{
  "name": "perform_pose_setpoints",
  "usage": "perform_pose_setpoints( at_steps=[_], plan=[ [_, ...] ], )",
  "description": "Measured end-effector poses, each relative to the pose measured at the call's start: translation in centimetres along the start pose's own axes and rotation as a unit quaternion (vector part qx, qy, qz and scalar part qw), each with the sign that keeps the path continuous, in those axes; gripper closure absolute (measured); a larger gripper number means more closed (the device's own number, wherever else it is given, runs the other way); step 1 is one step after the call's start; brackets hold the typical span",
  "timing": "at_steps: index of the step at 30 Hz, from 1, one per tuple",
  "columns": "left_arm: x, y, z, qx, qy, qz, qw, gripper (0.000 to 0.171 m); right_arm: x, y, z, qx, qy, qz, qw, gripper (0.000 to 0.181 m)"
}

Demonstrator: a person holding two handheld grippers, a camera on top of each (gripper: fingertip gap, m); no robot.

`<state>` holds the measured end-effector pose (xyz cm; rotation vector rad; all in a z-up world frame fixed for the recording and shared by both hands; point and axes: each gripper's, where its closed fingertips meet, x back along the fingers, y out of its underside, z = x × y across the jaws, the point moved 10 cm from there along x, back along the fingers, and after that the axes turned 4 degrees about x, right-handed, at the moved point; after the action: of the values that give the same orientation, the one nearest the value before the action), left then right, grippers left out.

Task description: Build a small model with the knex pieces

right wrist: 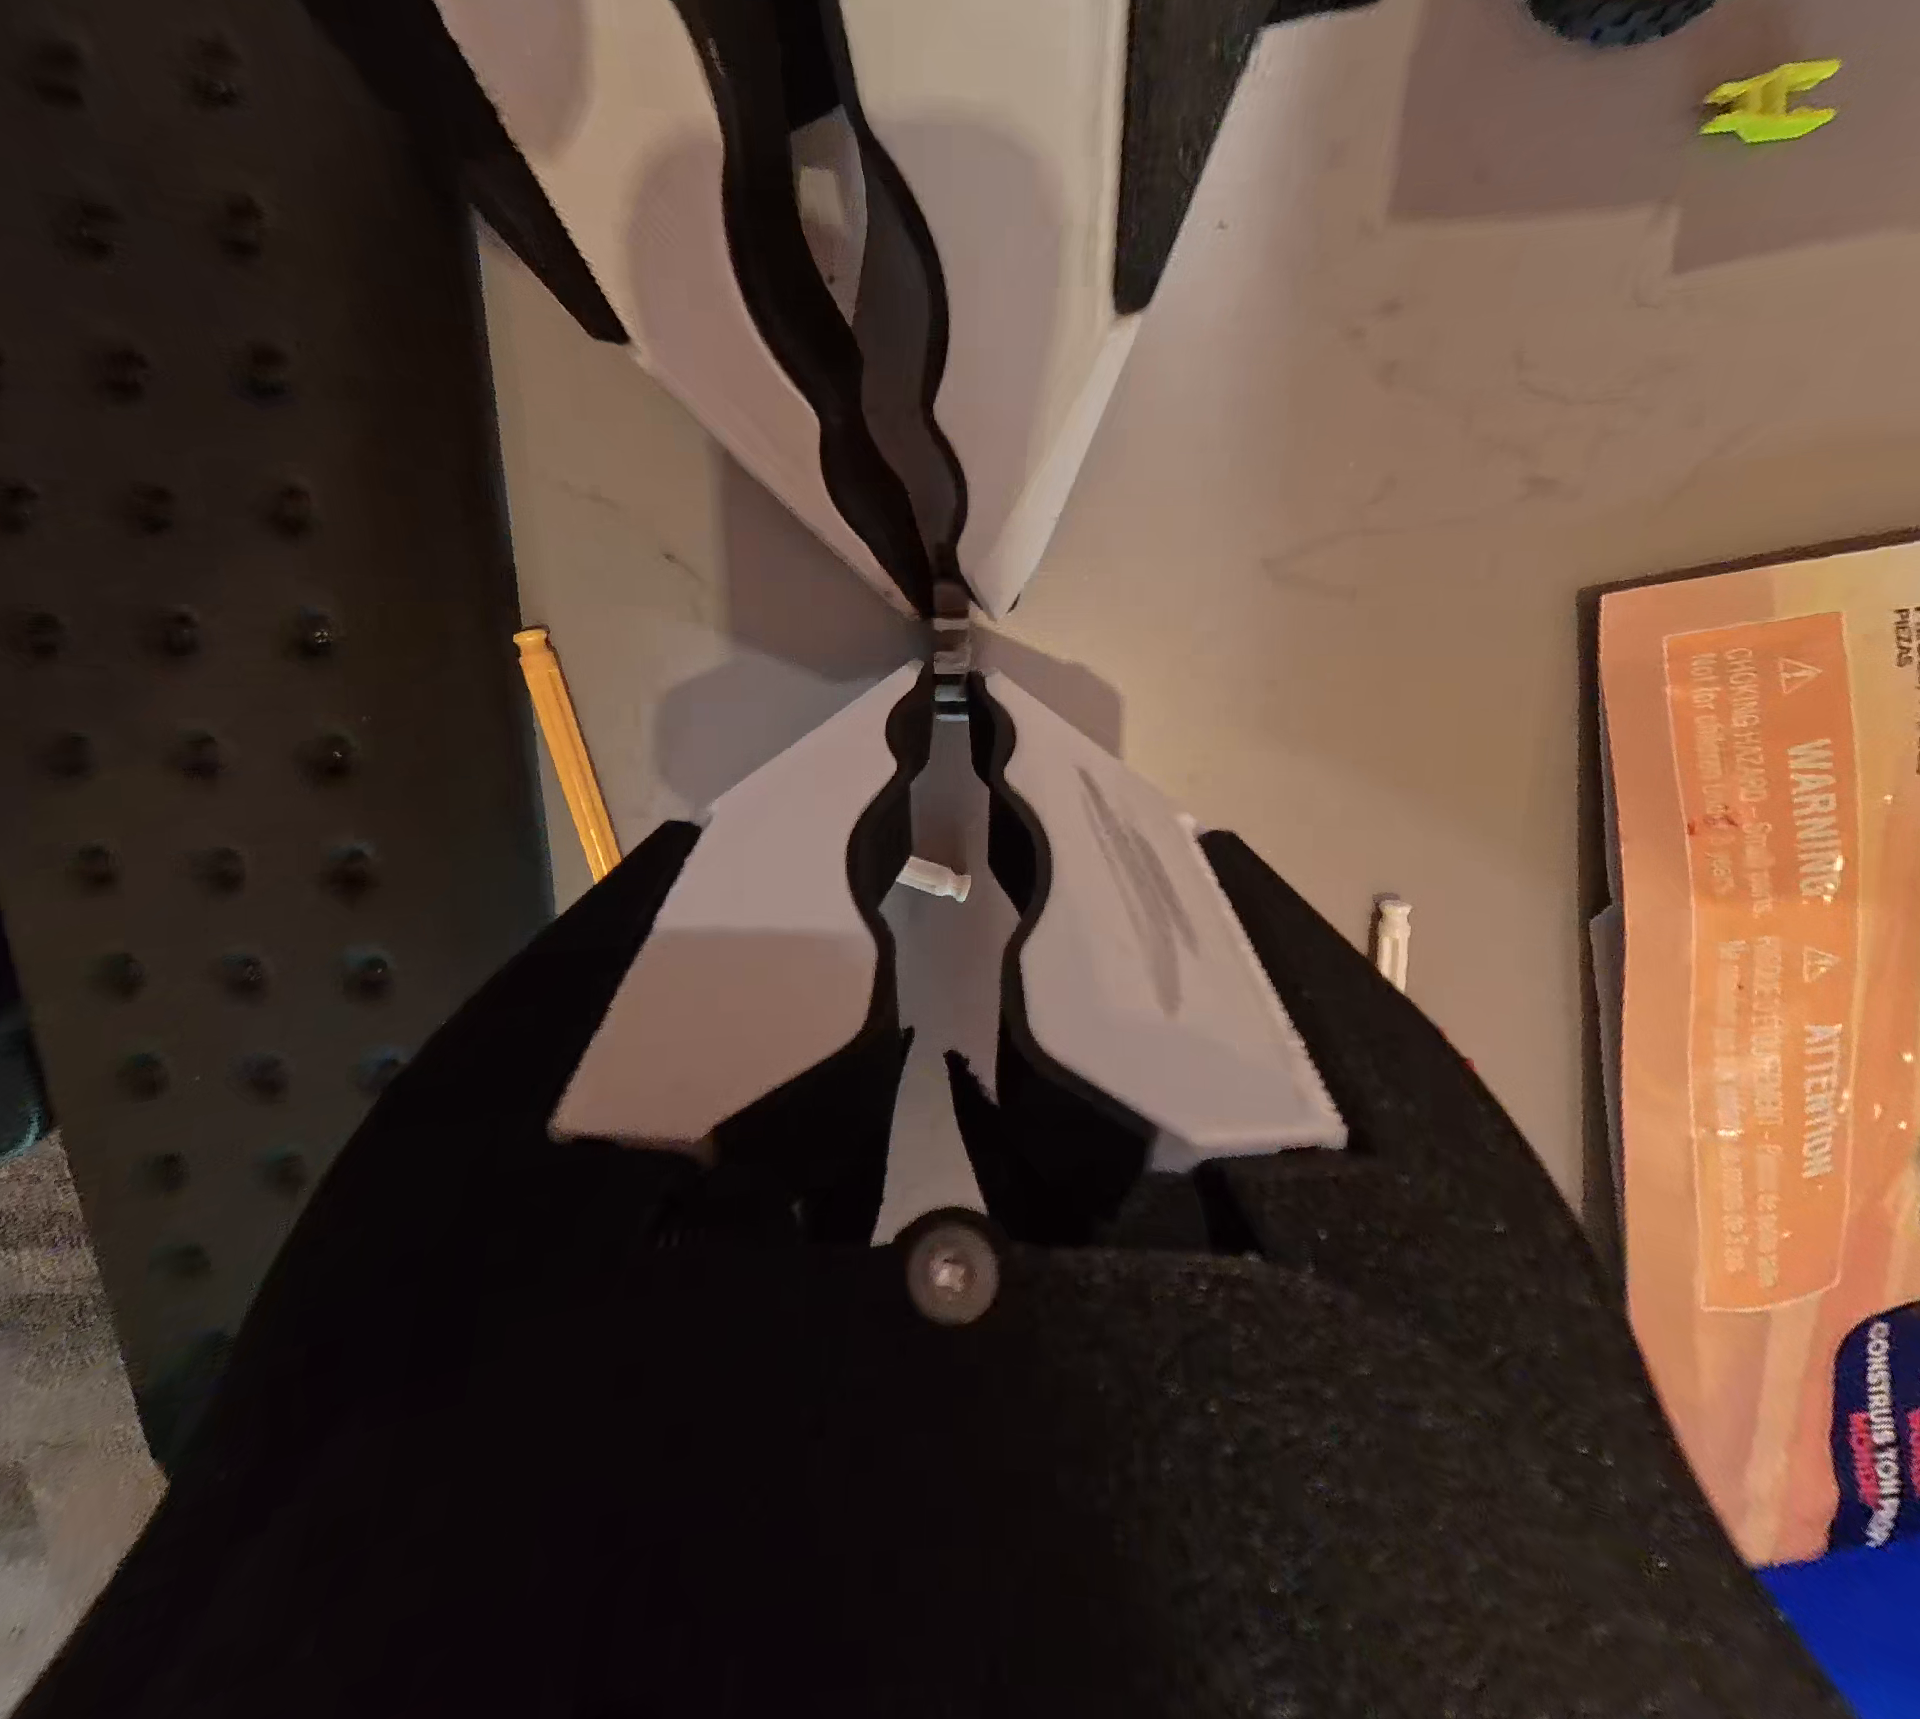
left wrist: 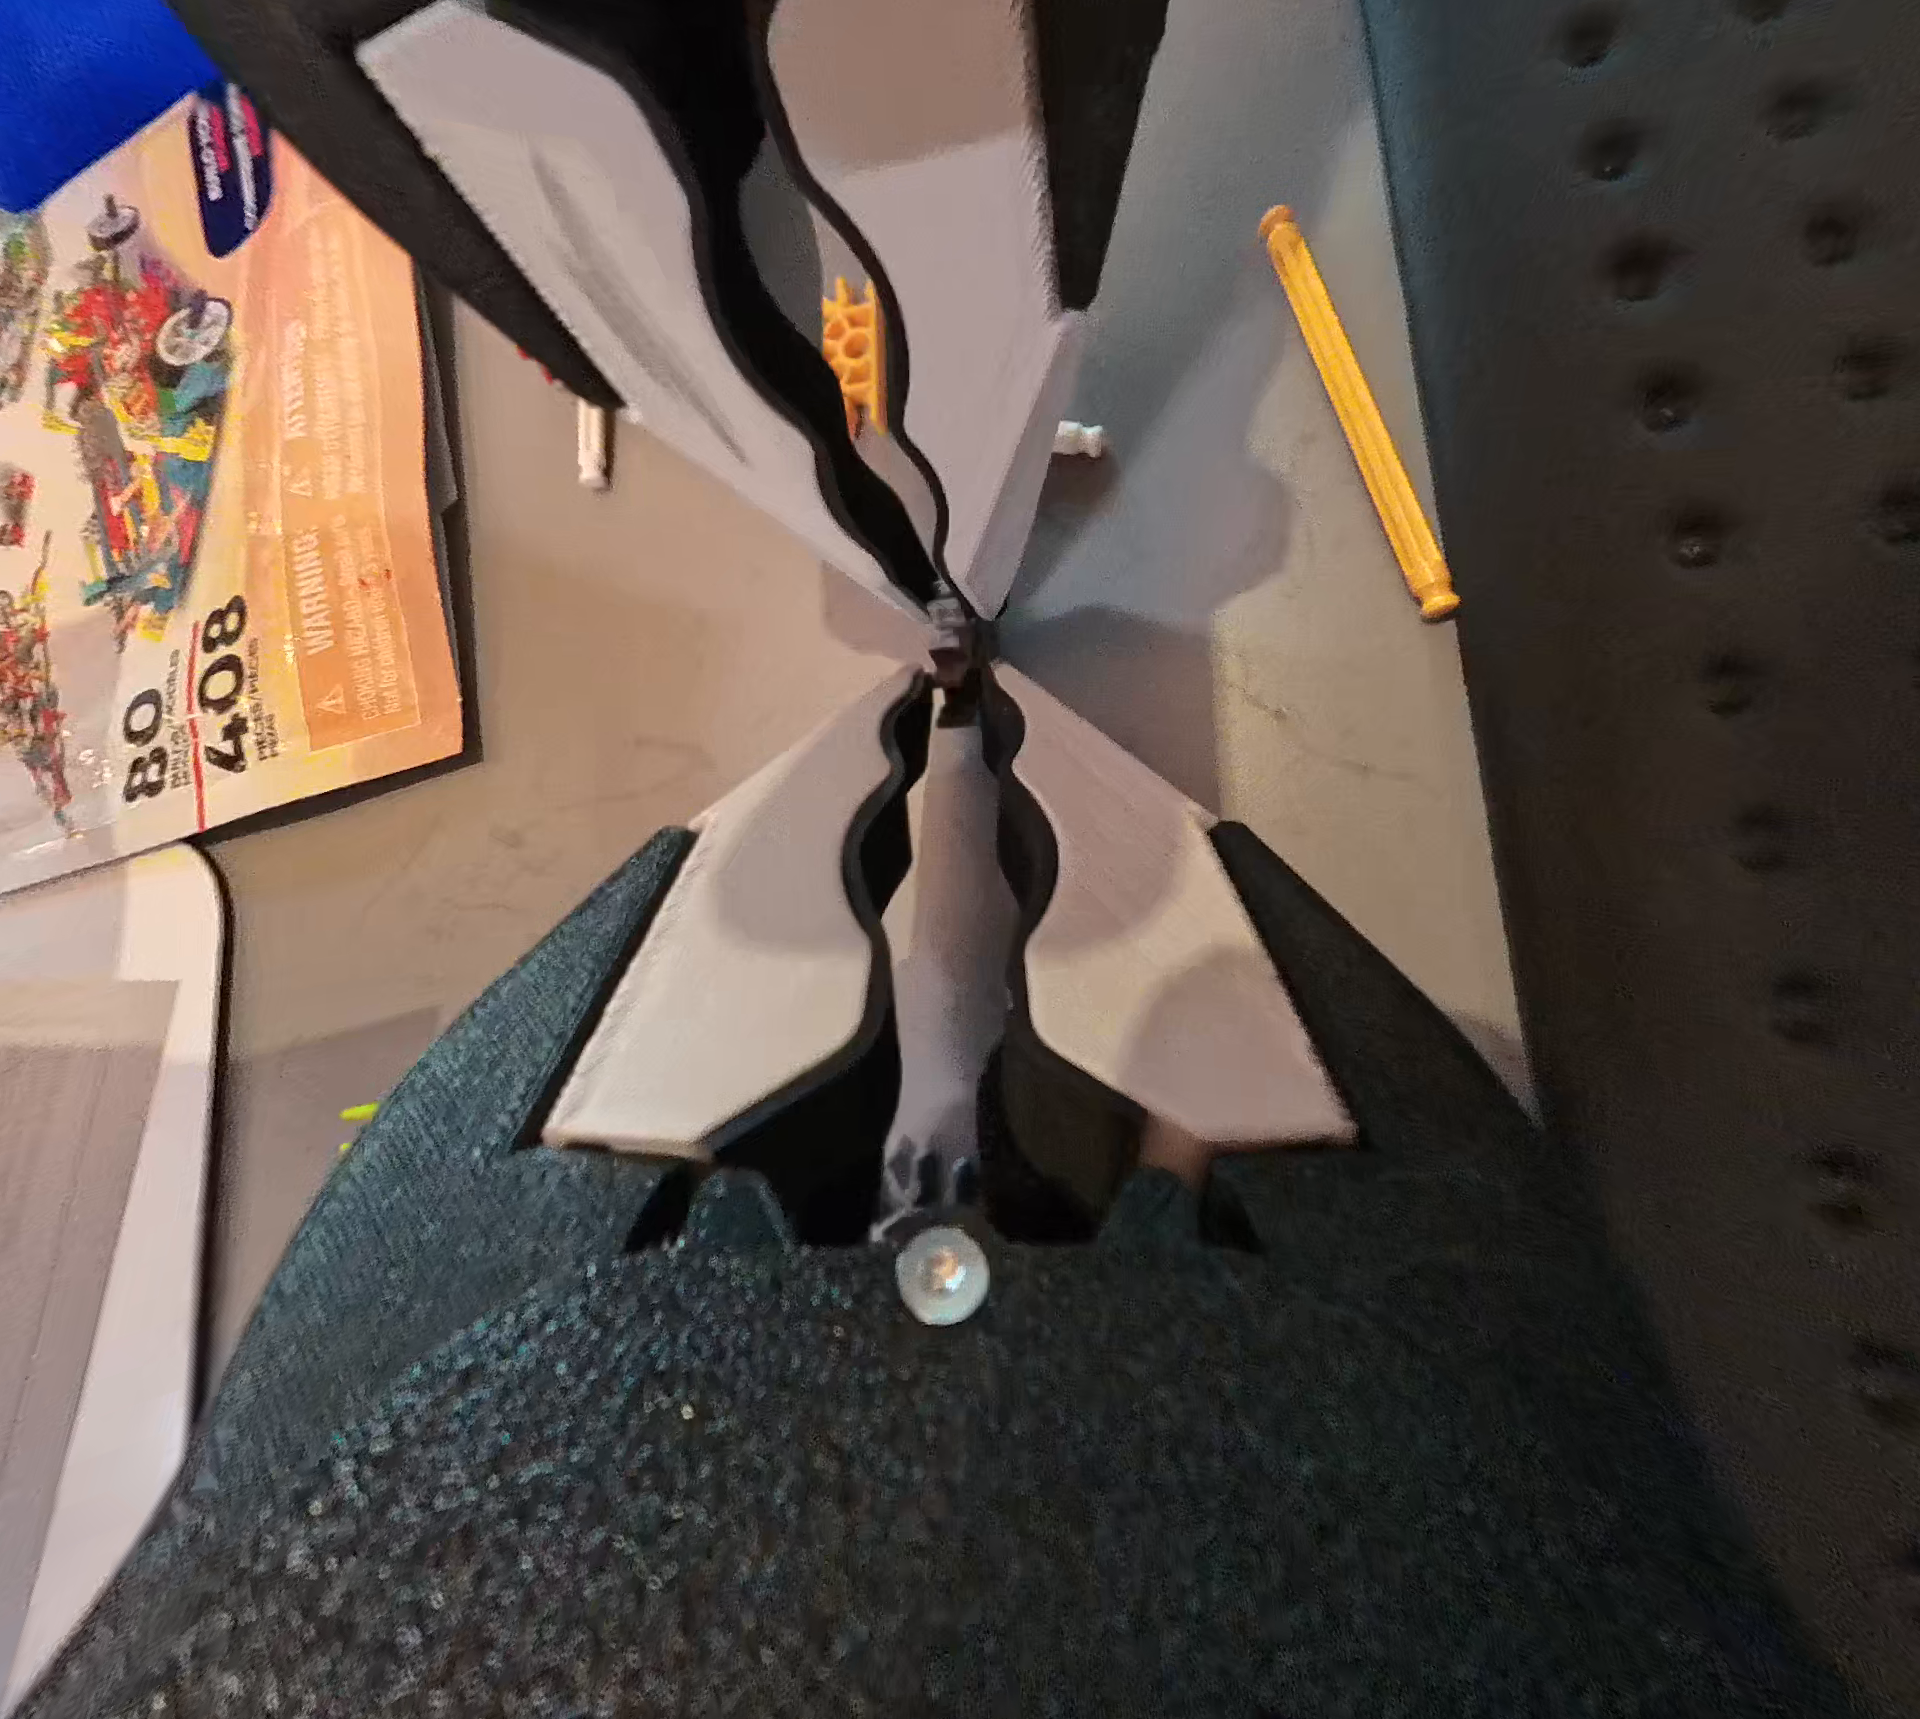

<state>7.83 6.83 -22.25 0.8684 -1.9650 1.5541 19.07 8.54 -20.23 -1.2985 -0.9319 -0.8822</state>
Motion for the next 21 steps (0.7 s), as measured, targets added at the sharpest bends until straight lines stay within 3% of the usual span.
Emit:
perform_pose_setpoints(
  at_steps=[5,12,21],
  plan=[
    [-0.3,0.5,-0.3,0.016,0.0,-0.006,1.0,0.166,0.5,0.1,0.2,-0.014,0.023,0.006,1.0,0.166],
    [-0.4,0.2,-0.6,0.012,0.031,-0.012,0.999,0.166,2.1,4.1,-2.1,-0.093,0.054,0.037,0.994,0.136],
    [-0.8,-0.5,-1.8,0.026,0.092,-0.039,0.995,0.166,0.7,5.8,-3.2,-0.138,0.091,0.067,0.984,0.135]
  ],
)
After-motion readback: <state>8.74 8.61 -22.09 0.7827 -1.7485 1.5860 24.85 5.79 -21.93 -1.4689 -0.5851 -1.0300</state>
